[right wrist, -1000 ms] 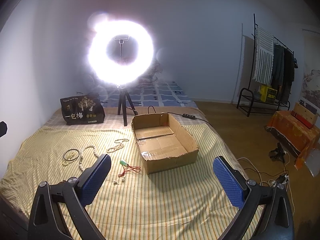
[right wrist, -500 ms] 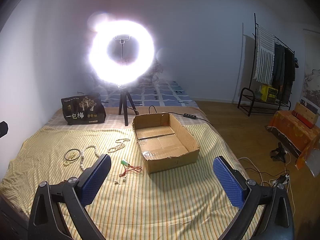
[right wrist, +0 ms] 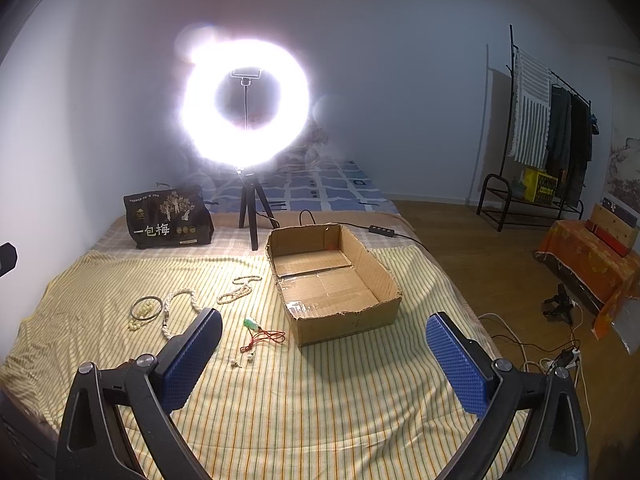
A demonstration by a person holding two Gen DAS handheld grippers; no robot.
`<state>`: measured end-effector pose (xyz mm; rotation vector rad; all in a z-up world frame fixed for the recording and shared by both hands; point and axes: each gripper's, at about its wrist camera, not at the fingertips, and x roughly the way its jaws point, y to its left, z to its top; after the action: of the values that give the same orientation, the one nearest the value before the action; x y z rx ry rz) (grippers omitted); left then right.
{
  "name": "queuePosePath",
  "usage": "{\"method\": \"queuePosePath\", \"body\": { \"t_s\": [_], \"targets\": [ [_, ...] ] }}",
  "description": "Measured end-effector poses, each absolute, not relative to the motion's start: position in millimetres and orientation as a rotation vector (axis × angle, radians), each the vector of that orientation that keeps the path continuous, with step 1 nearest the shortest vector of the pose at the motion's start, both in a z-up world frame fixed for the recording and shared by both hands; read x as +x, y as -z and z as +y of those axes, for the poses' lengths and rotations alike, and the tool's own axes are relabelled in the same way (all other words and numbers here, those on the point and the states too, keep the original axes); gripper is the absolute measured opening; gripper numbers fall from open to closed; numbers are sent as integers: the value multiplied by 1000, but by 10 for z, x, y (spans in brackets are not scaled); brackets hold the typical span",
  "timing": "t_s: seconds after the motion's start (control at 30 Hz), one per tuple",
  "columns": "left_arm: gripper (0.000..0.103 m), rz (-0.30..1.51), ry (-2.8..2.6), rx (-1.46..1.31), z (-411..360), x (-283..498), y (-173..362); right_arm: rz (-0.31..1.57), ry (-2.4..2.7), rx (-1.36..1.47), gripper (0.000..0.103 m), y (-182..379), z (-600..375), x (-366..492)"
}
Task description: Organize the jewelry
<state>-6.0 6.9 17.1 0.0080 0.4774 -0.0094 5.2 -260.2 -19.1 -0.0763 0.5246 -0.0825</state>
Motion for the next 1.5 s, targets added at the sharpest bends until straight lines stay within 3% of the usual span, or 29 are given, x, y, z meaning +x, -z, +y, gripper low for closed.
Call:
{"method": "queuePosePath", "body": {
  "t_s": [0.8,1.23,1.4,1.5],
  "targets": [
    [103,484,4,14,75,-51,-134,552,67,-77,103,284,-2591,91],
    [103,578,-6,6,191,151,120,655,-19,-49,103,664,-2610,323],
    [103,637,1,-2,266,277,284,724,-74,-57,96,851,-2557,458],
    [99,692,17,-14,300,383,426,815,-152,-35,83,1054,-2506,607]
  ]
}}
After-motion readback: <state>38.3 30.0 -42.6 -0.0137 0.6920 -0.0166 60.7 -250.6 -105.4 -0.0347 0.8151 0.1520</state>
